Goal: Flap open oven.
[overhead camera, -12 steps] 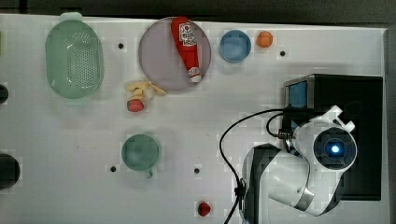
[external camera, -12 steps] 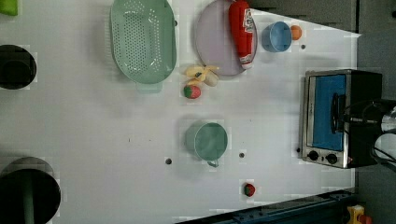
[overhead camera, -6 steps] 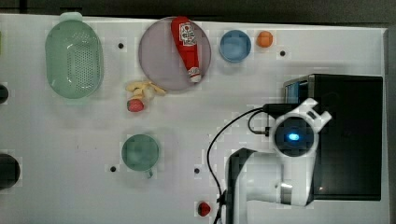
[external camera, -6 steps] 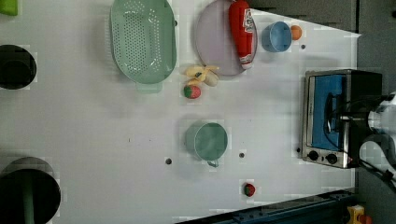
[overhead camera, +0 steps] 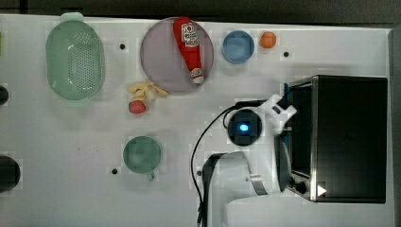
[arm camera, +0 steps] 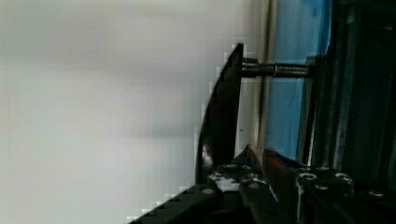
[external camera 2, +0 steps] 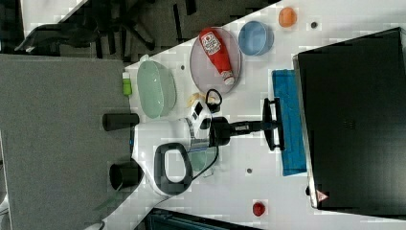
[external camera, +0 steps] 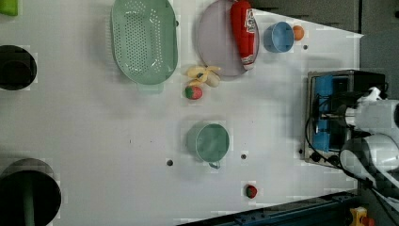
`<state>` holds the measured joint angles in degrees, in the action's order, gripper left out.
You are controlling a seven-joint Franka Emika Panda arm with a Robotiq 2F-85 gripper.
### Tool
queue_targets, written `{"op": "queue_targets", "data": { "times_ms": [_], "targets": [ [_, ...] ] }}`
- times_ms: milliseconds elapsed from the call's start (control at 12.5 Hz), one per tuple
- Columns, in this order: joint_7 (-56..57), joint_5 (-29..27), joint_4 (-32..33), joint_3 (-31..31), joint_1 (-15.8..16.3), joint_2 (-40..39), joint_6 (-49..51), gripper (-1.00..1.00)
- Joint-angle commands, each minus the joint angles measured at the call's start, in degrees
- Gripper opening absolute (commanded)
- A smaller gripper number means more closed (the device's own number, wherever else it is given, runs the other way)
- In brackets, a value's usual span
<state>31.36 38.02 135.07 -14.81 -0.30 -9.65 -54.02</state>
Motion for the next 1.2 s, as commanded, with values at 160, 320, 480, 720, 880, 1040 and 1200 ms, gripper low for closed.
{"op": "queue_targets", "data": {
  "times_ms": [160,320,480,720,880,1040,1200],
  "targets": [
    [-19.60,9.03,-0.65,3.81,4.47,-7.76,1.51,-0.65],
    [-26.35,13.37,-2.43,4.94,6.12,-11.43,3.92,-0.65],
    [-32.00,14.26,-3.98,5.23,7.53,-14.90,4.82,-0.65],
    [-33.39,14.19,-5.42,5.41,8.57,-17.11,4.06,-0.65],
    [-33.51,13.18,-6.31,5.20,8.49,-15.55,3.97,-0.65],
    [-35.08,3.46,-7.47,5.16,8.15,-11.13,3.51,-0.65],
    [-35.83,-10.28,-8.49,4.91,7.77,-4.80,4.60,-0.65]
  ]
}}
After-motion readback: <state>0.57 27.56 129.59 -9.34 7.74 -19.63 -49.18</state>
